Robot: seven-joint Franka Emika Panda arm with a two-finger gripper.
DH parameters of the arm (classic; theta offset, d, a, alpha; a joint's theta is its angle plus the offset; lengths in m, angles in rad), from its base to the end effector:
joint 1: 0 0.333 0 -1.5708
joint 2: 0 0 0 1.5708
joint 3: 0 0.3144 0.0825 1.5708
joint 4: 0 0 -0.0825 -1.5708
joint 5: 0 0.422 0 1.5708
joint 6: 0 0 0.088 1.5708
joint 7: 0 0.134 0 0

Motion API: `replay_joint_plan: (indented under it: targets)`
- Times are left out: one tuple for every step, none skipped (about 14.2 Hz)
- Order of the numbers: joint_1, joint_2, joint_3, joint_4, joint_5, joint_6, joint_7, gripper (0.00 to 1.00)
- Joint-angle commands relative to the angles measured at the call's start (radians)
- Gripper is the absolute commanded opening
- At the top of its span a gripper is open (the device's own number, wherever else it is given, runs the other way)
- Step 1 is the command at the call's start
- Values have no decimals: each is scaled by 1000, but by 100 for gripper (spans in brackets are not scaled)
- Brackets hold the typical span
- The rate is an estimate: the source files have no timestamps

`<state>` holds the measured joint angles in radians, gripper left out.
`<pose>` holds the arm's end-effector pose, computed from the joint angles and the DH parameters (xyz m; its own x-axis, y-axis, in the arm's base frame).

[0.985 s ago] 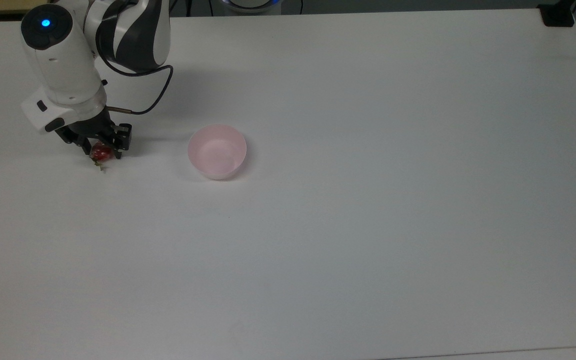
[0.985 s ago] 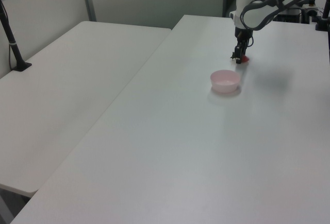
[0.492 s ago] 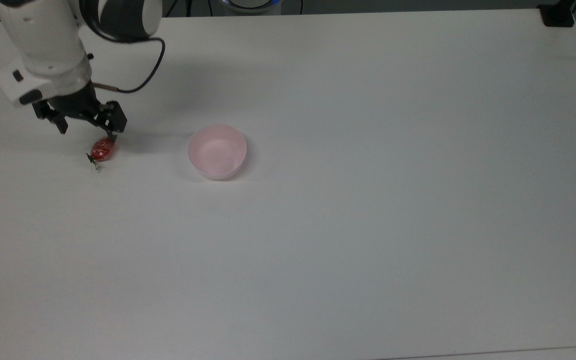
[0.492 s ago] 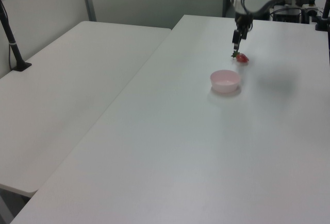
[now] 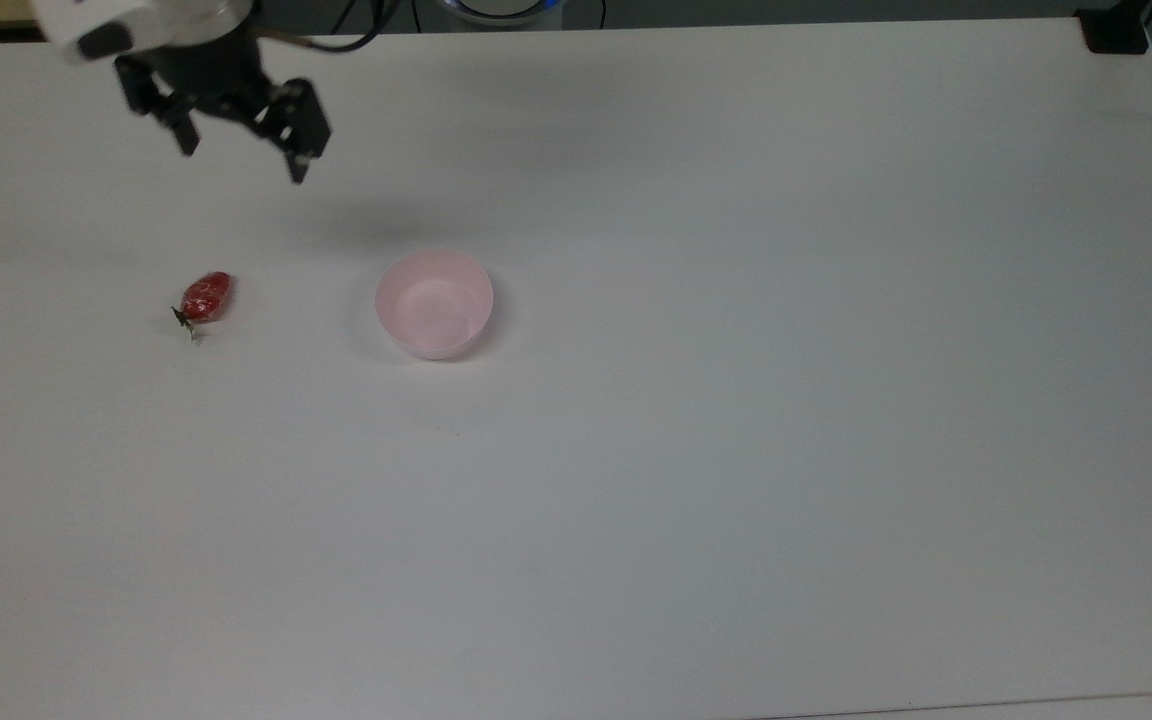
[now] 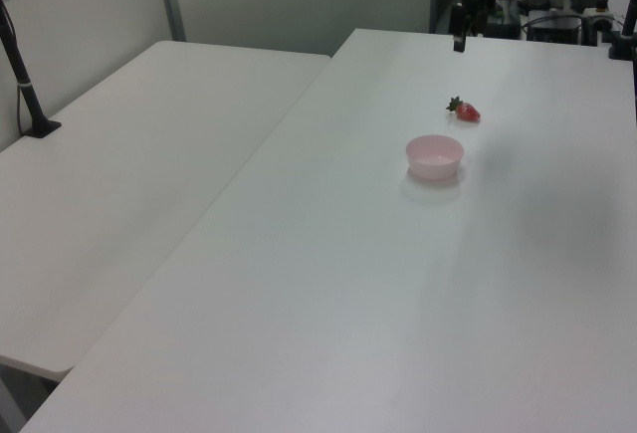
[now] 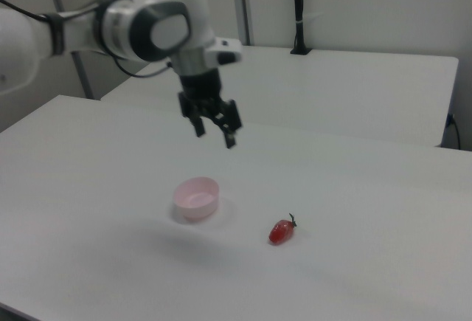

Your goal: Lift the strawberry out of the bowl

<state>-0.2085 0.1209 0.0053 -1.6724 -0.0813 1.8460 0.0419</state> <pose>0.6296 -0.1386 0.4937 0.9738 -0.2208 0.0551 -0.2246 -0.9715 0.0763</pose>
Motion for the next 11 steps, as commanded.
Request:
replay_joint_plan:
  targets:
    - [108, -121, -19, -24, 14, -146, 98, 100]
    - [135, -142, -24, -27, 14, -177, 111, 100]
    - [164, -167, -27, -33, 15, -201, 116, 100]
    - [188, -176, -37, -46, 17, -189, 110, 100]
    - [211, -175, -51, -44, 20, -170, 98, 100]
    - [224, -176, -56, -46, 20, -133, 83, 100]
    - [221, -178, -56, -46, 20, -101, 79, 100]
    - [219, -172, -56, -43, 21, -73, 75, 100]
    - [218, -165, -56, -41, 21, -39, 72, 100]
    - [218, -164, -56, -46, 23, -15, 73, 100]
    - [219, -164, -56, -46, 23, -10, 73, 100]
